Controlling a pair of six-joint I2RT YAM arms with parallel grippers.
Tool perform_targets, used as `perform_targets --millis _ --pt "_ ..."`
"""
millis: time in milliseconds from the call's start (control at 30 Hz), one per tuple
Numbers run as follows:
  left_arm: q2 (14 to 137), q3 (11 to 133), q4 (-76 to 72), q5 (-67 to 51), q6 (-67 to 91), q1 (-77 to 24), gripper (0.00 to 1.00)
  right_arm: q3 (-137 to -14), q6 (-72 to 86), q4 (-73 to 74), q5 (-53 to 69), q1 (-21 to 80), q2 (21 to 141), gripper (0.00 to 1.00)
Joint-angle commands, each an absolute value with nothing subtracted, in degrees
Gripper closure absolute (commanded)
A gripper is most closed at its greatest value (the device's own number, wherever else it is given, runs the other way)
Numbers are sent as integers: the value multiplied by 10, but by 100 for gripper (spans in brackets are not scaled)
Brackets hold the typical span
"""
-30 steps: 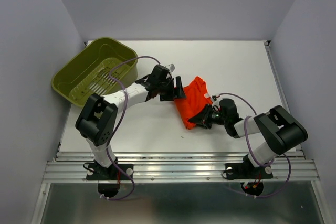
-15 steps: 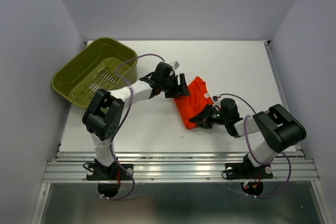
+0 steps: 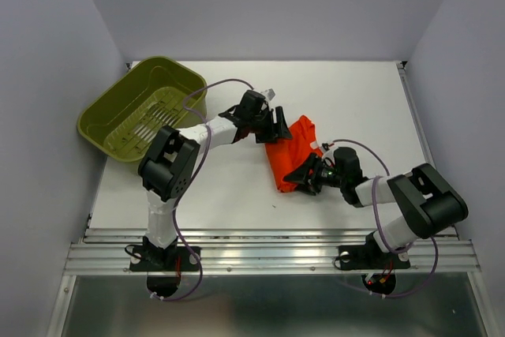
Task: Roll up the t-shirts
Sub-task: Roll the T-shirt to the center of the board.
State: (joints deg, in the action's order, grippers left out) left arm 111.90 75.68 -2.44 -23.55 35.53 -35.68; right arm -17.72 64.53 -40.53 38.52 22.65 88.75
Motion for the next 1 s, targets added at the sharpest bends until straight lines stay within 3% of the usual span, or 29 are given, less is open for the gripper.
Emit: perform_targets --millis 0,133,300,400,433,533,567,633,767,967 --pt "1128 787 -47 -235 362 -359 25 -181 602 -344 367 223 832 37" --pt "1136 789 -49 -229 366 -357 25 -202 552 -207 333 223 766 30" --pt "1143 793 -54 -230 373 -356 25 -247 479 -44 274 223 683 29" --pt "1145 794 -55 -232 374 -356 25 -290 434 24 224 223 645 34" --pt "1144 795 -55 -232 374 -355 25 -301 425 54 215 223 639 36" --pt "1146 794 -55 -231 374 -355 25 -348 390 94 183 229 627 56" --pt "1146 795 -55 -231 375 -355 25 -369 374 98 182 237 628 82" --pt "1145 795 -55 -231 376 -355 26 -395 339 116 179 265 649 96" --pt "1146 795 -55 -229 377 -355 26 -454 300 146 149 340 696 99" --pt "1146 799 -52 -229 378 -355 26 -458 297 134 151 358 753 99"
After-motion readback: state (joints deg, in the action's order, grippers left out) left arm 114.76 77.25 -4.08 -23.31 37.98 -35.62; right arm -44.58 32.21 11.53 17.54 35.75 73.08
